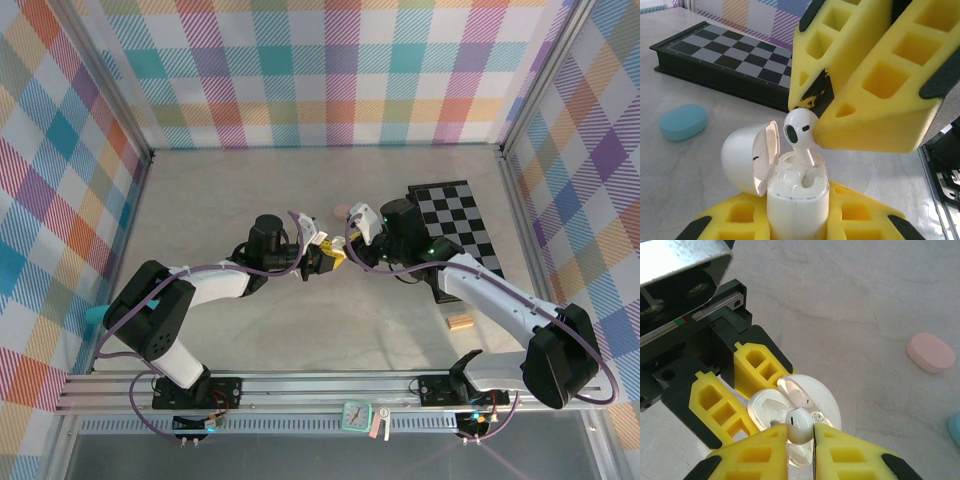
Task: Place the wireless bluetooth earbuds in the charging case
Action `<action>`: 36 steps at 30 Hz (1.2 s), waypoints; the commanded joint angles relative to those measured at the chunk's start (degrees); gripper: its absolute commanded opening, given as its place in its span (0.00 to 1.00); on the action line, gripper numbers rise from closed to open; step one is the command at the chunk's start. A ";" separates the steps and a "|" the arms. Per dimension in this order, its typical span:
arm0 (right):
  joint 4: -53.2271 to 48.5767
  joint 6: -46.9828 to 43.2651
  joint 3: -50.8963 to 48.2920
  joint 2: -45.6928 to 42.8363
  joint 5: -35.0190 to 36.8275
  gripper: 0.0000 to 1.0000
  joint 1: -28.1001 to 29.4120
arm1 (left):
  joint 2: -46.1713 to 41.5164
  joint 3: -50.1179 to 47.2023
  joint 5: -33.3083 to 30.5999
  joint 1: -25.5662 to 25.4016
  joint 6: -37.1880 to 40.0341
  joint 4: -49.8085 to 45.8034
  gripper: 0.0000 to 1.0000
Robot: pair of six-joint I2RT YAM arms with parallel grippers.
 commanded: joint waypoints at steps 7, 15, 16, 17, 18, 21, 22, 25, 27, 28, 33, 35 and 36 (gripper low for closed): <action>-4.01 2.99 1.61 1.93 -0.62 0.19 0.49 | -0.55 0.15 2.90 0.45 1.90 5.59 0.14; -6.72 2.40 3.02 3.18 -4.01 0.19 0.49 | -1.41 -0.98 1.75 0.45 2.00 7.72 0.14; -7.10 2.03 3.10 3.02 -5.60 0.19 0.49 | -1.34 -0.95 1.55 0.45 2.00 7.74 0.14; -7.43 1.77 3.06 2.83 -6.88 0.19 0.49 | -1.22 -0.97 1.41 0.45 2.08 7.74 0.14; -7.54 1.45 2.94 2.59 -7.94 0.19 0.49 | -1.17 -0.93 1.36 0.45 2.15 7.99 0.14; -8.90 0.02 3.29 2.33 -8.86 0.19 0.49 | -0.87 -1.02 1.59 0.45 2.30 8.70 0.14; -9.72 -0.71 3.68 2.56 -8.91 0.20 0.50 | -0.86 -1.12 1.64 0.45 2.35 9.05 0.14; -11.24 -1.45 4.59 3.22 -8.52 0.22 0.49 | -0.80 -1.30 2.30 0.45 2.81 9.44 0.15; -11.49 -1.46 4.93 3.47 -9.06 0.22 0.49 | -1.01 -1.48 2.38 0.45 3.00 9.61 0.14; -11.46 -1.46 5.03 3.50 -9.26 0.22 0.49 | -1.11 -1.55 2.53 0.46 3.08 9.66 0.14; -10.96 0.45 5.65 4.01 -3.61 0.25 0.49 | -1.65 -2.14 3.47 0.45 3.25 10.60 0.15; -10.35 0.57 5.40 3.18 -2.28 0.30 0.45 | -1.72 -2.41 3.25 0.45 3.44 10.47 0.15; -10.05 0.57 5.15 2.43 -2.07 0.30 0.36 | -1.74 -2.53 3.14 0.45 3.60 10.40 0.14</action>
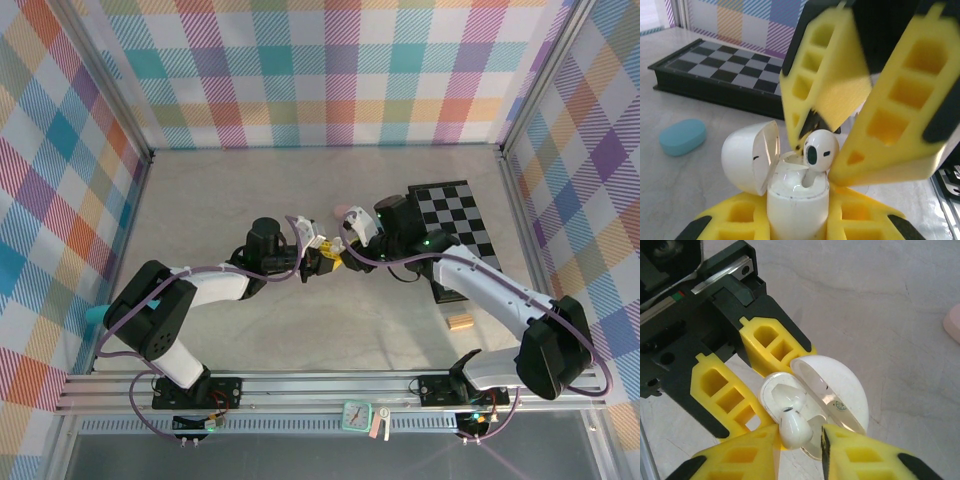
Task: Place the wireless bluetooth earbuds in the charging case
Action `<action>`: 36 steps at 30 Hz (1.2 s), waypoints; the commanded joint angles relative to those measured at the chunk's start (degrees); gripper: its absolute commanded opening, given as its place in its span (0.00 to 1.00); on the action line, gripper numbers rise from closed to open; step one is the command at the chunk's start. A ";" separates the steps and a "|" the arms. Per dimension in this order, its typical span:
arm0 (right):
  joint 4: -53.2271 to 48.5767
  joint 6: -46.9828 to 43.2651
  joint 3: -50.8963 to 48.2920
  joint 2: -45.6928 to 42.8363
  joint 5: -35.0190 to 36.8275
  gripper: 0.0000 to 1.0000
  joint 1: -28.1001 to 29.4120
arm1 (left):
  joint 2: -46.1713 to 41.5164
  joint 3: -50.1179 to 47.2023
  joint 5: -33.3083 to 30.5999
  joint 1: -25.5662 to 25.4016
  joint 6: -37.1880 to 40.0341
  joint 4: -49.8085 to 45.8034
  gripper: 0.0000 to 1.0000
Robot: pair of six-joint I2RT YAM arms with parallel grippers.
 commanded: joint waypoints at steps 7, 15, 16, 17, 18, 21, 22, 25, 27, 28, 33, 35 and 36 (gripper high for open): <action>2.16 4.63 -2.02 -6.72 -0.93 0.44 -2.00 | -1.81 -0.71 0.79 0.39 2.29 4.83 0.14; 5.83 11.03 -2.39 -6.53 -5.44 0.70 -4.85 | -1.97 -0.67 0.60 0.39 2.05 5.90 0.14; 5.55 11.08 -2.03 -5.74 -5.75 0.70 -4.85 | -2.06 -0.69 0.65 0.39 2.06 5.90 0.14; 5.39 11.19 -1.84 -5.06 -6.20 0.71 -4.85 | -2.14 -0.75 0.63 0.39 1.95 5.83 0.14; 5.38 11.35 -1.58 -4.37 -6.66 0.72 -4.85 | -2.28 -0.75 0.52 0.39 1.98 5.82 0.14; 4.86 11.36 -1.03 -2.61 -7.95 0.74 -4.78 | -2.56 -0.86 0.36 0.39 1.94 5.56 0.14; 4.81 11.37 -1.02 -2.23 -7.89 0.74 -4.84 | -2.66 -0.88 0.46 0.39 1.90 5.60 0.14; 4.69 11.35 -1.46 -1.57 -5.23 0.74 -4.85 | -2.86 -0.92 0.56 0.39 1.41 5.92 0.14; 4.23 10.97 -1.67 -1.43 -3.58 0.74 -4.92 | -2.91 -1.05 0.64 0.48 0.98 6.24 0.14; 4.20 11.14 -1.89 -1.50 -2.85 0.74 -5.13 | -3.03 -1.09 0.64 0.56 0.72 6.59 0.14; 3.04 10.71 -3.08 -2.78 -1.98 0.75 -6.16 | -3.21 -1.43 0.74 1.17 -0.71 8.22 0.14; 2.72 10.55 -3.54 -3.63 -1.63 0.75 -6.80 | -3.26 -1.52 0.90 1.34 -1.11 8.52 0.14; 2.51 10.44 -3.72 -4.03 -1.62 0.75 -7.16 | -3.30 -1.62 0.90 1.40 -1.35 8.81 0.14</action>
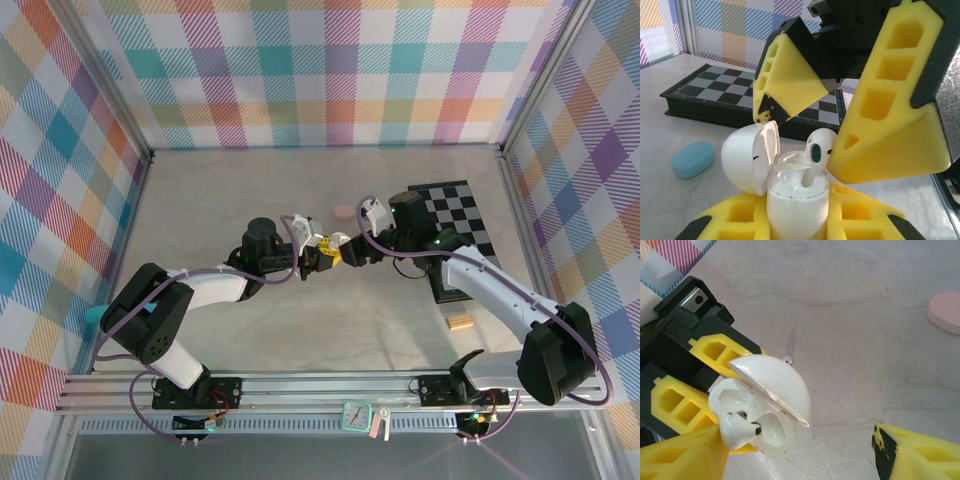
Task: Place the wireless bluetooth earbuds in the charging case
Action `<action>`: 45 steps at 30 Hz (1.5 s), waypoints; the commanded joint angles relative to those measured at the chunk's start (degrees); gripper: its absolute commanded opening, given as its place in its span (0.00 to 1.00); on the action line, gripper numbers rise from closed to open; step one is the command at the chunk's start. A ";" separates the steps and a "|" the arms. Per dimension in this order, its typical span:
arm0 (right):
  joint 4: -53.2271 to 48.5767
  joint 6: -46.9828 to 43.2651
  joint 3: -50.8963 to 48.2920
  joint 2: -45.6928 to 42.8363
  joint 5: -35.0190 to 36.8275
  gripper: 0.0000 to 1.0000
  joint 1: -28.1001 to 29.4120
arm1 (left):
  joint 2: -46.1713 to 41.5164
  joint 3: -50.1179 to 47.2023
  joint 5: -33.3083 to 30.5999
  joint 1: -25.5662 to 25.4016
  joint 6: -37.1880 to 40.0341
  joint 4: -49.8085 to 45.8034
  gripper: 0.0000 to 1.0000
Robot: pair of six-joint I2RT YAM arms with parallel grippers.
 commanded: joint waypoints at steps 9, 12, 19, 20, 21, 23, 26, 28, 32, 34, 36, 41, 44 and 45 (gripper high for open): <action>-2.97 -2.38 -1.47 -4.13 0.15 0.75 -2.30 | -1.78 -1.26 1.54 1.53 -2.25 6.36 0.14; -1.85 -2.73 -1.48 -4.79 -4.39 0.75 -2.30 | -1.79 -1.38 1.43 1.62 -2.24 6.39 0.14; 2.83 0.35 -1.47 -4.52 -11.22 0.76 -2.28 | -2.11 -1.91 1.09 1.71 -2.14 6.88 0.14; 3.57 1.34 -1.47 -4.33 -10.88 0.75 -2.30 | -2.31 -2.08 0.73 1.87 -2.23 6.89 0.14; 4.48 3.18 -1.71 -4.00 -10.01 0.75 -2.28 | -2.62 -2.24 0.24 2.28 -2.29 6.64 0.14; 6.89 5.86 -2.67 -3.41 -8.14 0.75 -2.29 | -3.32 -2.80 -1.36 3.53 -2.32 5.81 0.14; 9.46 11.01 -3.41 -1.33 -3.55 0.74 -2.43 | -4.91 -5.21 -5.48 6.21 -2.85 6.75 0.14; 9.01 13.08 -2.49 1.45 -3.35 0.73 -2.37 | -6.52 -7.24 -8.74 8.13 -3.71 7.95 0.14; 6.03 14.06 1.57 8.52 -5.61 0.73 -1.99 | -10.80 -10.67 -13.61 11.45 -4.77 8.17 0.14; 3.01 12.81 5.03 13.00 -7.38 0.73 -1.53 | -13.19 -12.40 -16.18 12.53 -4.99 8.39 0.14; -0.39 11.32 9.29 17.83 -8.10 0.72 -0.60 | -15.87 -14.33 -19.59 12.95 -4.71 8.61 0.13; -6.56 9.01 19.46 28.92 -7.70 0.70 2.17 | -23.79 -18.23 -23.93 12.98 -3.69 7.65 0.13; -9.37 8.24 25.73 34.87 -8.09 0.65 3.52 | -29.46 -19.93 -25.95 12.96 -3.35 5.41 0.13; -10.35 7.95 27.81 36.82 -8.19 0.64 3.98 | -31.64 -20.42 -27.00 12.96 -3.16 4.20 0.13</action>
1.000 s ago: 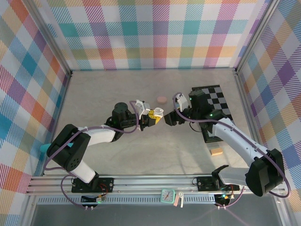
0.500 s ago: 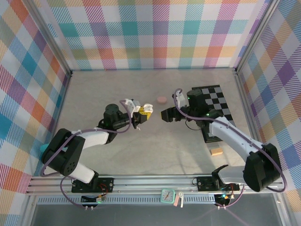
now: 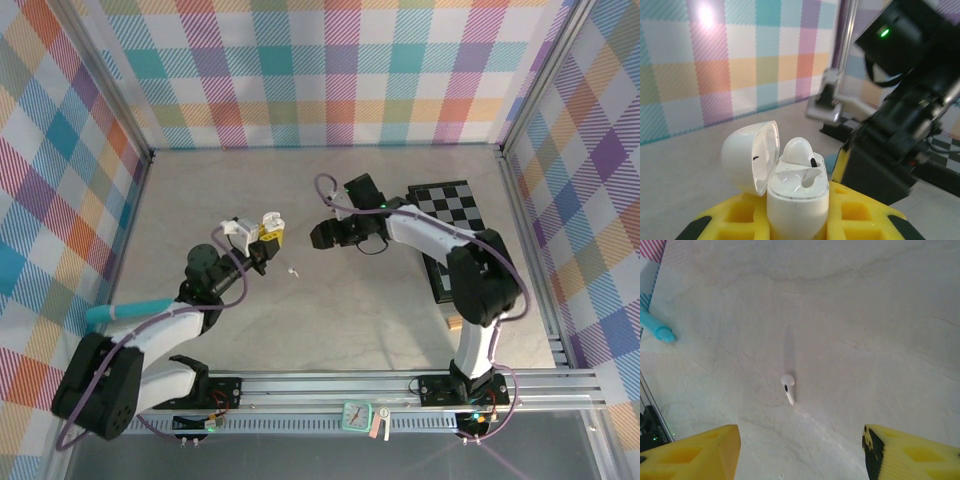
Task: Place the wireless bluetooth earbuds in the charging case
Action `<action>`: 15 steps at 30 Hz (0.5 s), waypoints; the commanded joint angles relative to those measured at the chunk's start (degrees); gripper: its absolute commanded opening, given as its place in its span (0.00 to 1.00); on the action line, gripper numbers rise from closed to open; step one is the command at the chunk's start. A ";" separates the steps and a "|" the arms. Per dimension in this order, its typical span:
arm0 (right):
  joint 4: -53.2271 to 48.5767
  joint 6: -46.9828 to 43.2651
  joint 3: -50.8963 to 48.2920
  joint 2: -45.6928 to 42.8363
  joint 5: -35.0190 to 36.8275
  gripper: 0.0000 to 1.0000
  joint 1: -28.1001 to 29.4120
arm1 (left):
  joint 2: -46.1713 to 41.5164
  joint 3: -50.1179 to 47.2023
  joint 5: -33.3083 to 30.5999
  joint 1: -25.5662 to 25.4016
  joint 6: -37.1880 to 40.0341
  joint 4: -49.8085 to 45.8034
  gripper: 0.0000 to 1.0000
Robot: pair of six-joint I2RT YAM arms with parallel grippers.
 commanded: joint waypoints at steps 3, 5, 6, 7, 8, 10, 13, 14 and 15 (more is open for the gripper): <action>-7.87 -2.68 9.83 8.33 -1.82 0.60 2.29 | -10.95 -0.91 -5.65 0.47 2.87 -6.22 0.13; -8.70 -2.97 12.81 11.25 -2.12 0.58 3.27 | -14.53 -0.38 -6.27 0.43 4.14 -10.41 0.13; -9.31 -3.10 14.30 12.56 -2.23 0.57 3.70 | -16.01 -0.24 -6.64 0.43 4.36 -11.80 0.13; -10.13 -3.37 15.85 13.93 -2.06 0.55 4.15 | -17.25 -0.07 -7.08 0.43 4.47 -12.84 0.13; -10.95 -3.77 17.20 15.06 -1.84 0.54 4.64 | -18.07 0.12 -7.38 0.43 4.64 -13.61 0.13; -12.84 -4.66 19.98 17.49 -1.04 0.50 5.56 | -19.17 0.33 -7.48 0.43 4.73 -14.73 0.13; -14.64 -5.77 22.93 20.11 -1.02 0.48 6.53 | -19.96 0.77 -7.33 0.43 4.91 -15.64 0.13; -15.03 -6.02 23.63 20.78 -1.16 0.48 6.78 | -20.06 0.73 -7.17 0.43 4.98 -15.80 0.13; -15.47 -6.38 24.33 21.56 -1.54 0.48 7.00 | -20.00 0.90 -7.08 0.43 4.99 -15.99 0.13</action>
